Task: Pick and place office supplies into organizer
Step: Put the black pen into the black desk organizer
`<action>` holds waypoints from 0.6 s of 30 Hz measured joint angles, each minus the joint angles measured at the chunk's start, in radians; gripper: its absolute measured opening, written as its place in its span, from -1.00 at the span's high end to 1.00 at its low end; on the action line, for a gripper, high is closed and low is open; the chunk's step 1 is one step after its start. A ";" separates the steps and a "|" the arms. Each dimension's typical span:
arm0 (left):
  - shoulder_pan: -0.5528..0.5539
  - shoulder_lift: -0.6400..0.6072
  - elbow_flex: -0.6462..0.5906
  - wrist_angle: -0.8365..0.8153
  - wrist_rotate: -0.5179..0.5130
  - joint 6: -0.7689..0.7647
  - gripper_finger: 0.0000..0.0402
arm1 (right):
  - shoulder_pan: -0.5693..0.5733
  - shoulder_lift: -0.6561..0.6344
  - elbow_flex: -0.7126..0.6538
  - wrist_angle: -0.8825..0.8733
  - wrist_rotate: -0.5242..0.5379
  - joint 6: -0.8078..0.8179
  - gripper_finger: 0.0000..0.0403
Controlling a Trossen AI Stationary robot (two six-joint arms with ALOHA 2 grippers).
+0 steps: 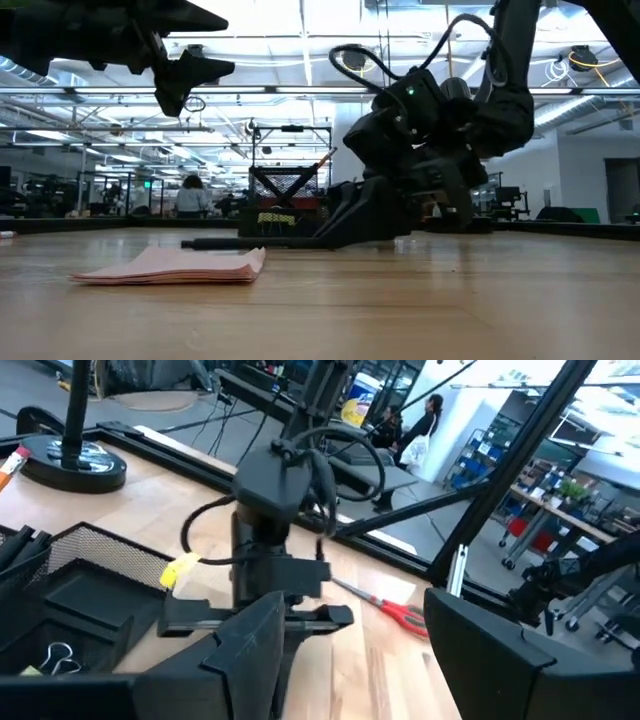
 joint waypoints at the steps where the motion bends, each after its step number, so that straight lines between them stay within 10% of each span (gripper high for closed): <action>1: 0.000 0.000 0.000 0.007 -0.008 -0.003 -0.21 | 0.004 0.000 0.000 0.012 0.001 0.003 0.87; 18: 0.000 0.000 0.000 0.169 -0.077 0.072 -0.21 | 0.015 -0.085 -0.001 0.144 0.057 0.158 0.85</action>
